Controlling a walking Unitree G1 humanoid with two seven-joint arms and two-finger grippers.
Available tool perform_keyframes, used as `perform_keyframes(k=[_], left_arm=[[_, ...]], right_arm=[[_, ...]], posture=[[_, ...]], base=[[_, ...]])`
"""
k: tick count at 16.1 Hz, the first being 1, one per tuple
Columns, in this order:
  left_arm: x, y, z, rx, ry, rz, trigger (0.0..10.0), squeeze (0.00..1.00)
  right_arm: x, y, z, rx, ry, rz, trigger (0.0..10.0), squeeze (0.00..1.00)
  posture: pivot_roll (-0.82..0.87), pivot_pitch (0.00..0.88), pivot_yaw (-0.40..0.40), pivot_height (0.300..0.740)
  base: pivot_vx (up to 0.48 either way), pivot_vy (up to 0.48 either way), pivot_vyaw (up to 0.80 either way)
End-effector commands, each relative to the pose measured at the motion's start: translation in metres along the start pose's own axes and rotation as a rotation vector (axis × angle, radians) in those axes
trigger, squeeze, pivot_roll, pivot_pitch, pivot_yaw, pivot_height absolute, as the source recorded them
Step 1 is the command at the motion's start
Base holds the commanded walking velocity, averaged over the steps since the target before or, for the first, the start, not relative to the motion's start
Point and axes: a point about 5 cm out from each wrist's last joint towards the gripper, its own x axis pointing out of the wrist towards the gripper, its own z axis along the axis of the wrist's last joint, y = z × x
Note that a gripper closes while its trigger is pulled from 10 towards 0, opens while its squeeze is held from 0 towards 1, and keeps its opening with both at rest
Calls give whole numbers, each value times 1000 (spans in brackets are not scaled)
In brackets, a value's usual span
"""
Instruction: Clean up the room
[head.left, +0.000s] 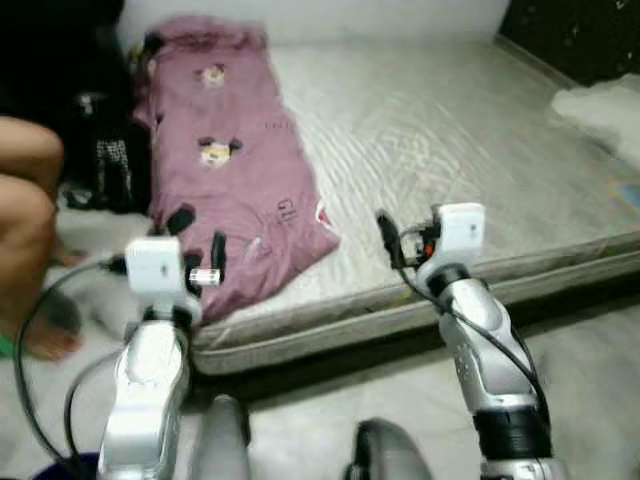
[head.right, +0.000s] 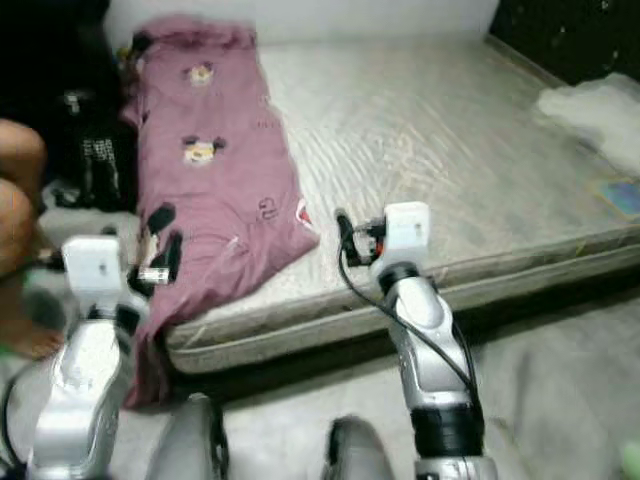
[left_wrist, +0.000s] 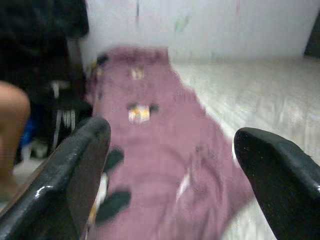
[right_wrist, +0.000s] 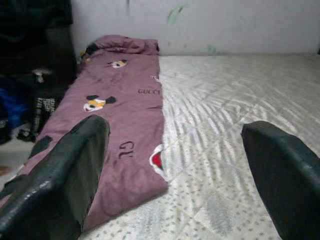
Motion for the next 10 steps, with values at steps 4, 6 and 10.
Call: perform_keyframes(k=[4, 6, 10], left_arm=[[3, 4, 3, 6, 0, 18, 10000, 0], [3, 4, 2, 5, 4, 23, 10000, 0], [2, 5, 1, -7, 11, 33, 10000, 0]], right_arm=[[0, 2, -3, 1, 19, 16, 10000, 0], [1, 3, -4, 3, 20, 19, 10000, 0], [4, 11, -2, -34, 8, 69, 10000, 0]], posture=[[-91, 72, -35, 616], [-89, 74, -38, 616], [-85, 74, -40, 616]], base=[[0, 0, 0], [0, 0, 0], [0, 0, 0]])
